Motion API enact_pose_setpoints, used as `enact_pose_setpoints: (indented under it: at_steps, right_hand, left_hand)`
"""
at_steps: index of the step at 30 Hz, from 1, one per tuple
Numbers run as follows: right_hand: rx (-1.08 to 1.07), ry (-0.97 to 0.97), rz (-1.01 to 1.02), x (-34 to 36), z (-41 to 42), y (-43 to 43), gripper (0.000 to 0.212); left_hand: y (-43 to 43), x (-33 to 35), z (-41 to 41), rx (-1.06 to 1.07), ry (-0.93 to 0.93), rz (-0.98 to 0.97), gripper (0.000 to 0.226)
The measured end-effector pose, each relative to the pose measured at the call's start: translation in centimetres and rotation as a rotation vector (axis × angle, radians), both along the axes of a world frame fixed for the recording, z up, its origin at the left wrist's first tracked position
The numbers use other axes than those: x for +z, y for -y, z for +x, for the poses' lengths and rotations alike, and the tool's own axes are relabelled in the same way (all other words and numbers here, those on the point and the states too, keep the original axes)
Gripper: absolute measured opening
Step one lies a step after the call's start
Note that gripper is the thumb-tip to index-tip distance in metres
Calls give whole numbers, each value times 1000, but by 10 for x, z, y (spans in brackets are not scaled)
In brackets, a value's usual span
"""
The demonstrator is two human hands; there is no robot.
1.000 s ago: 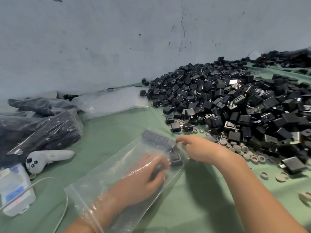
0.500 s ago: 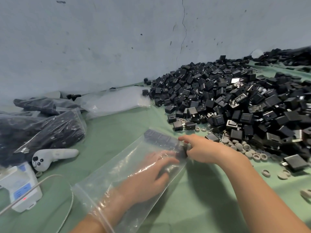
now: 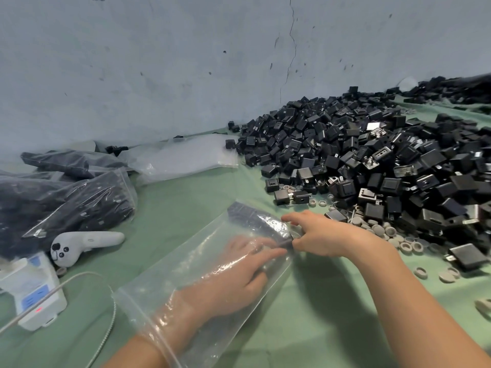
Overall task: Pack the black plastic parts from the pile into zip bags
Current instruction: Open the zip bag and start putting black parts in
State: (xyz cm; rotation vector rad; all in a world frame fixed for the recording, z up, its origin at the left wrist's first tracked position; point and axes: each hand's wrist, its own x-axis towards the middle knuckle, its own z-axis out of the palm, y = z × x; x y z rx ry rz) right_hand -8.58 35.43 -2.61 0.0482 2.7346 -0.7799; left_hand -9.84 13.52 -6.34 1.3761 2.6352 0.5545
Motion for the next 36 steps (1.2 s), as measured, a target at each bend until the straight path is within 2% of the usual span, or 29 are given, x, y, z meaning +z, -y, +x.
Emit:
enact_pose_setpoints:
  at_steps: [6, 11, 13, 17, 23, 28, 31, 34, 36]
  right_hand:
    - [-16, -18, -9, -3, 0, 0, 68]
    - [-39, -60, -43, -7, -1, 0, 60]
    - [-43, -66, -38, -7, -2, 0, 59]
    - [-36, -78, -11, -7, -2, 2, 58]
    - [-57, -88, 11, -10, -2, 4, 56]
    - [-100, -125, 2, -13, -2, 4, 51]
    - [-124, -133, 24, -15, -1, 4, 50]
    - [-159, -132, 30, -16, 5, 7, 48]
    - [-192, -138, 47, -18, 12, 12, 46]
  left_hand:
    - [1, -2, 2, -10, -15, 67, 74]
    - [0, 2, 5, -43, -7, 125, 67]
    - [-1, 1, 3, -41, -5, 100, 61]
    - [-4, -1, -2, -5, -82, -15, 64]
    - [-7, -9, -3, 7, -169, -67, 58]
    - [6, -2, 1, -15, -128, 121, 49]
    - [21, -1, 8, 22, -175, 150, 43]
    - [45, 2, 15, 30, -216, 155, 46]
    - [63, 6, 18, 70, -186, 197, 46]
